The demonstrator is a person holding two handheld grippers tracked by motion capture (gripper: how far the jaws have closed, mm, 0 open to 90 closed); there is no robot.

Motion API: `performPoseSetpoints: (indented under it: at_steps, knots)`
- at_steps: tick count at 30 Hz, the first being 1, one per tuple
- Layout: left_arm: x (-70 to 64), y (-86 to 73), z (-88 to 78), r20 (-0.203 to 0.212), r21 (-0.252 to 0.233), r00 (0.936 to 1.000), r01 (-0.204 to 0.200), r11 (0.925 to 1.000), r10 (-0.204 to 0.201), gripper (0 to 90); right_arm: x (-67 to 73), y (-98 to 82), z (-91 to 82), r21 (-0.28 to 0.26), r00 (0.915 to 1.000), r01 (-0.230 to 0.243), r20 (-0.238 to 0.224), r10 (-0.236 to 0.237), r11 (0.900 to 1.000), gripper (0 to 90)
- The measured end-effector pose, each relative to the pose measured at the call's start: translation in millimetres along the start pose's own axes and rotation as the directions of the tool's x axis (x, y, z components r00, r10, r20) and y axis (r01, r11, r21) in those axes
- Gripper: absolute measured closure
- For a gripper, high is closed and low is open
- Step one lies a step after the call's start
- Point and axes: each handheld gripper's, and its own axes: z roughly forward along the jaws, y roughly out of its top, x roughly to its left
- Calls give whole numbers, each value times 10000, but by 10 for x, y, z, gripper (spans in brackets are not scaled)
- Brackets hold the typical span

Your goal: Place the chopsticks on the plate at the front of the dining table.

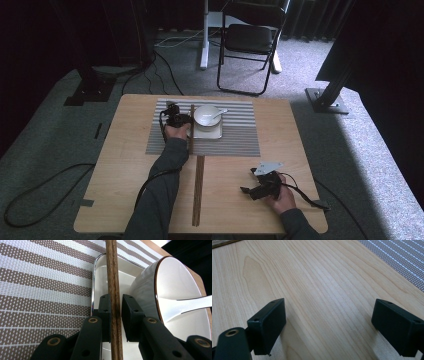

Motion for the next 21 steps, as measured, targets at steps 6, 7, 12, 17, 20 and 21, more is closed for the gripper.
performPoseSetpoints:
  at_steps: [6, 7, 12, 17, 20, 21]
  knots:
    - [11, 2, -6, -22, -40, 10000, 42, 10000, -42, 771, 0, 0, 0, -1, 10000, -2, 1, 2, 10000, 117]
    - [14, 3, -8, -40, -42, 10000, 21, 10000, -21, 767, 0, 0, 0, 0, 10000, -4, 1, 4, 10000, 117]
    - [24, 4, -21, -3, -59, 10000, 11, 10000, -11, 755, 0, 0, 0, -1, 10000, -3, 0, 3, 10000, 117]
    - [43, -7, -65, 53, -131, 10000, -52, 9999, 53, 740, 0, 0, 0, 1, 10000, -3, 1, 3, 10000, 117]
    - [72, -9, -129, 90, -188, 9999, -146, 9997, 147, 729, 0, 0, 0, 2, 10000, -3, 1, 3, 10000, 117]
    - [83, -10, -158, 125, -239, 9998, -148, 9996, 151, 719, 0, 0, 0, 1, 10000, -3, 1, 3, 10000, 117]
